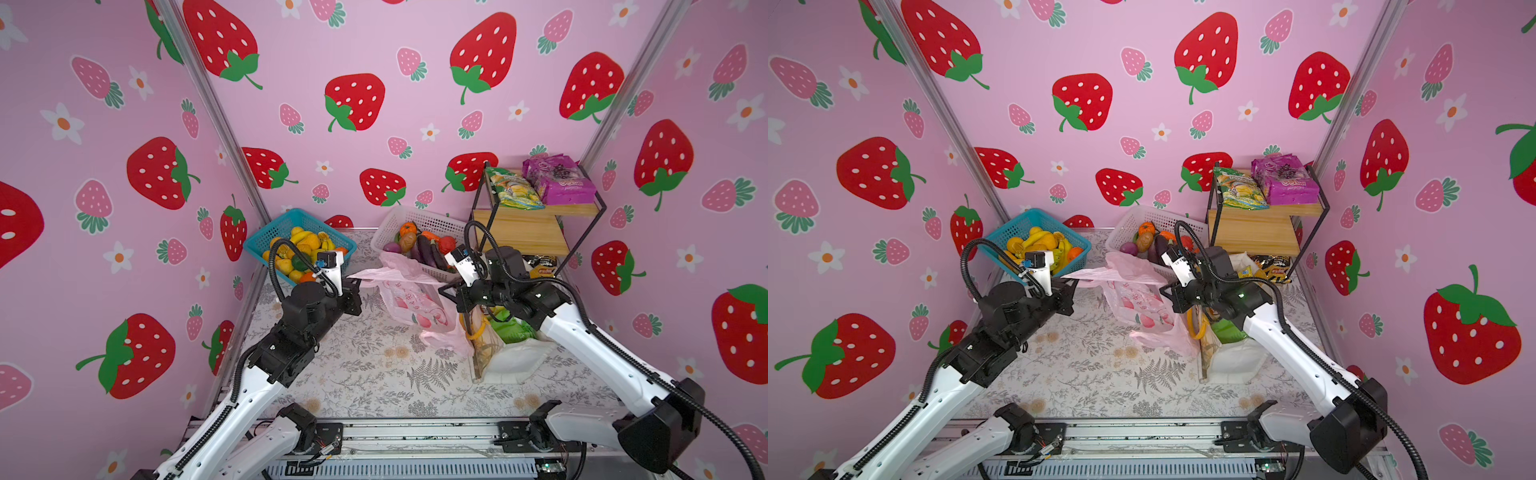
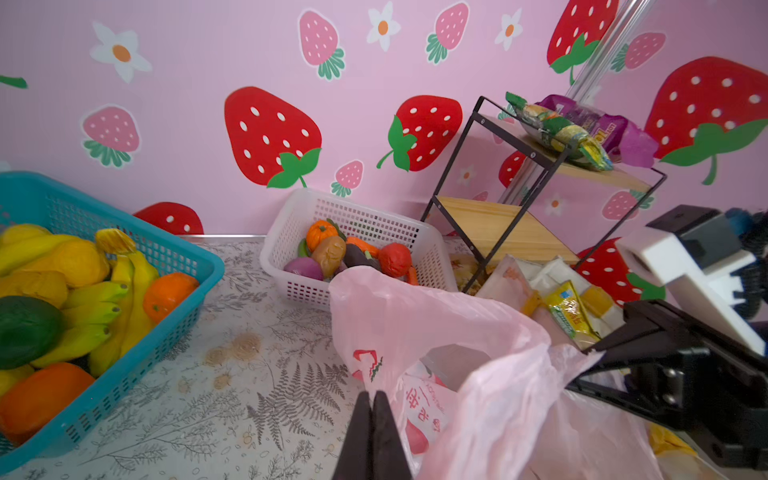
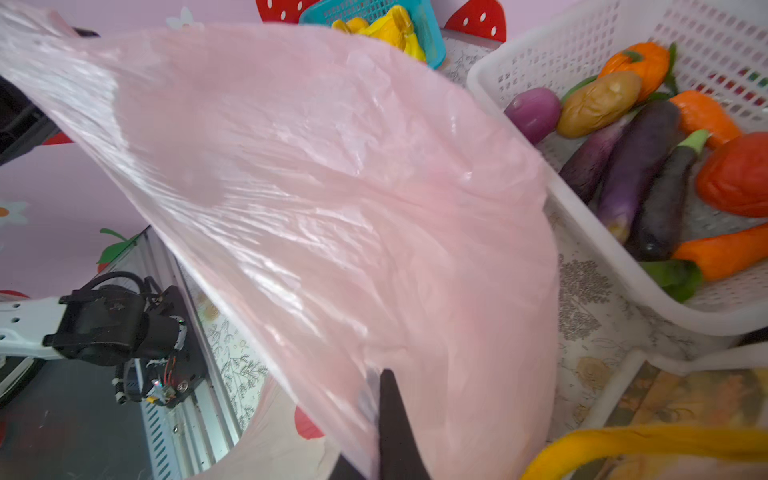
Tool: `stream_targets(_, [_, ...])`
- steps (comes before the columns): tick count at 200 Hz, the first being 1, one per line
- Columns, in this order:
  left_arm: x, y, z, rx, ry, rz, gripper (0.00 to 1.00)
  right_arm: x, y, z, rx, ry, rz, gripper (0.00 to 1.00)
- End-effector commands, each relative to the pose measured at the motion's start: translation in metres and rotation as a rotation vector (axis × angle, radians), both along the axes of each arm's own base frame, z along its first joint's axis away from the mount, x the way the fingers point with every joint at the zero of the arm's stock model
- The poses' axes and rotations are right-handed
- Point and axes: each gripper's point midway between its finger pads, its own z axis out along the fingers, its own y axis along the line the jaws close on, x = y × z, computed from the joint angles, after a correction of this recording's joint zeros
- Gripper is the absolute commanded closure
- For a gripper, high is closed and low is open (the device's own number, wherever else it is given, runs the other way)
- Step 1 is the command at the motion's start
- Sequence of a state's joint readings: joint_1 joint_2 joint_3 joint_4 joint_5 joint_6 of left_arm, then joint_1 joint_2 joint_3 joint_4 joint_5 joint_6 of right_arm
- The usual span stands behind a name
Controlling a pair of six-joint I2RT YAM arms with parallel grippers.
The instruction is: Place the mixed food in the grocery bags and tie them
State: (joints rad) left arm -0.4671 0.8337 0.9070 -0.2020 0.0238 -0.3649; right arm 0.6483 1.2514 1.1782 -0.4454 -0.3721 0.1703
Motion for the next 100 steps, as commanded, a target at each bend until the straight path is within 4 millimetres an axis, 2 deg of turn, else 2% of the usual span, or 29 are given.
stream_targets(1, [-0.013, -0.002, 0.007, -0.192, 0.192, -0.082, 1.00, 0.025, -0.038, -0.016, -0.170, -0.039, -0.194, 0.99])
stream_targets(24, [-0.003, 0.007, 0.002, -0.260, 0.255, -0.077, 1.00, 0.044, -0.051, -0.016, -0.236, -0.093, -0.306, 1.00])
stream_targets(42, [0.010, 0.013, -0.003, -0.263, 0.258, -0.029, 0.99, 0.043, -0.034, -0.017, -0.179, -0.077, -0.251, 1.00])
stream_targets(46, [0.013, 0.015, -0.006, -0.257, 0.261, -0.018, 0.96, 0.040, -0.028, -0.018, -0.152, -0.063, -0.223, 1.00])
stream_targets(51, [0.017, 0.016, -0.008, -0.250, 0.261, -0.007, 0.84, 0.036, -0.020, -0.019, -0.119, -0.041, -0.188, 1.00])
stream_targets(63, [0.022, 0.017, -0.011, -0.240, 0.260, 0.005, 0.65, 0.025, 0.001, -0.020, -0.023, 0.026, -0.100, 1.00])
stream_targets(79, [0.020, 0.015, -0.010, -0.229, 0.247, -0.016, 0.48, 0.019, 0.014, -0.024, 0.067, 0.095, -0.057, 1.00])
stream_targets(100, [0.005, 0.017, -0.012, -0.190, 0.222, -0.039, 0.30, 0.020, 0.019, -0.023, 0.182, 0.164, -0.058, 1.00])
